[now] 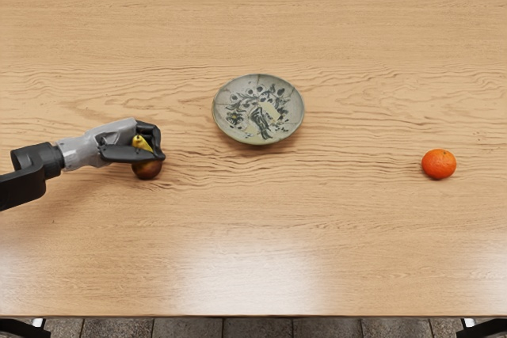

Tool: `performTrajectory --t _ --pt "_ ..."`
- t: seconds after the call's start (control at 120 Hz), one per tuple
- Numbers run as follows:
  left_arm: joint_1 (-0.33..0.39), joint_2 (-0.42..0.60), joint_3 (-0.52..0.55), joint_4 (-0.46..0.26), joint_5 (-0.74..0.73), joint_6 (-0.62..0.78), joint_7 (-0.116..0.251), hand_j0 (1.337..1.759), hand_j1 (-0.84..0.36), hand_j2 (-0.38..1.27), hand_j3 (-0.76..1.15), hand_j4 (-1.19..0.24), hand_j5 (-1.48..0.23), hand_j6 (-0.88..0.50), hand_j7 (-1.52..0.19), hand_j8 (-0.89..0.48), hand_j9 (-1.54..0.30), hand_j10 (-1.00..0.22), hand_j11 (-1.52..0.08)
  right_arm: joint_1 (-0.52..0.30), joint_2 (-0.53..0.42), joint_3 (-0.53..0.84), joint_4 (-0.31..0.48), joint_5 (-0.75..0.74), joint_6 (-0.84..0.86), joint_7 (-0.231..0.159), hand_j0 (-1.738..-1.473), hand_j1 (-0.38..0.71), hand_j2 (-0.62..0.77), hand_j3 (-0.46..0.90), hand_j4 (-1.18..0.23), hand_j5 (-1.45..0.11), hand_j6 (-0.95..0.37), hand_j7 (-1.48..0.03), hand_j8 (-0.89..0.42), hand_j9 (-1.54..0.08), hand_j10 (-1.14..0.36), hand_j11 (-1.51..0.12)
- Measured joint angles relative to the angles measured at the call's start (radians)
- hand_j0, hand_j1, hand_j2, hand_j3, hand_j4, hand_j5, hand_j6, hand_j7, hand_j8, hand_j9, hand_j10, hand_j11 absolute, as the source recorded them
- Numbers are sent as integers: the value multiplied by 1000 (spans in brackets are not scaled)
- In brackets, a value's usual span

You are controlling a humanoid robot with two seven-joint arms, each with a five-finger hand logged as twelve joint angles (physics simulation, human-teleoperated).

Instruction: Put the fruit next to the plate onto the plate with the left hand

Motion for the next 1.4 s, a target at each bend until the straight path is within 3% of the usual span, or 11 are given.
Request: performTrajectory --t 0.325,0.7,0.975,1.4 --pt "-15 -1 -3 -4 4 3 -2 1637 -598 170 0 -819 -1178 -816 -1184 -608 -1220 -286 -1207 0 0 0 0 0 0 0 -1658 -314 -5 0 -29 -38 -29 -38 -29 -38 -29 -38" --pt "-161 -47 3 -18 -29 9 -1 1646 -671 645 0 -860 -1097 -853 -1112 -684 -1127 -401 -1165 0 0 0 0 0 0 0 -1658 -314 -6 0 -29 -38 -29 -38 -29 -38 -29 -38" --pt "-255 -126 5 8 -36 8 -2 1653 -637 512 0 -860 -1089 -852 -1106 -703 -1136 -423 -1151 0 0 0 1 0 0 0 -1658 -314 -6 0 -29 -38 -29 -38 -29 -38 -29 -38" --pt "-339 -274 57 21 -8 3 2 1650 -594 347 0 -824 -1136 -823 -1139 -742 -1160 -471 -1159 0 0 0 0 0 0 0 -1658 -314 -6 0 -29 -38 -29 -38 -29 -38 -29 -38"
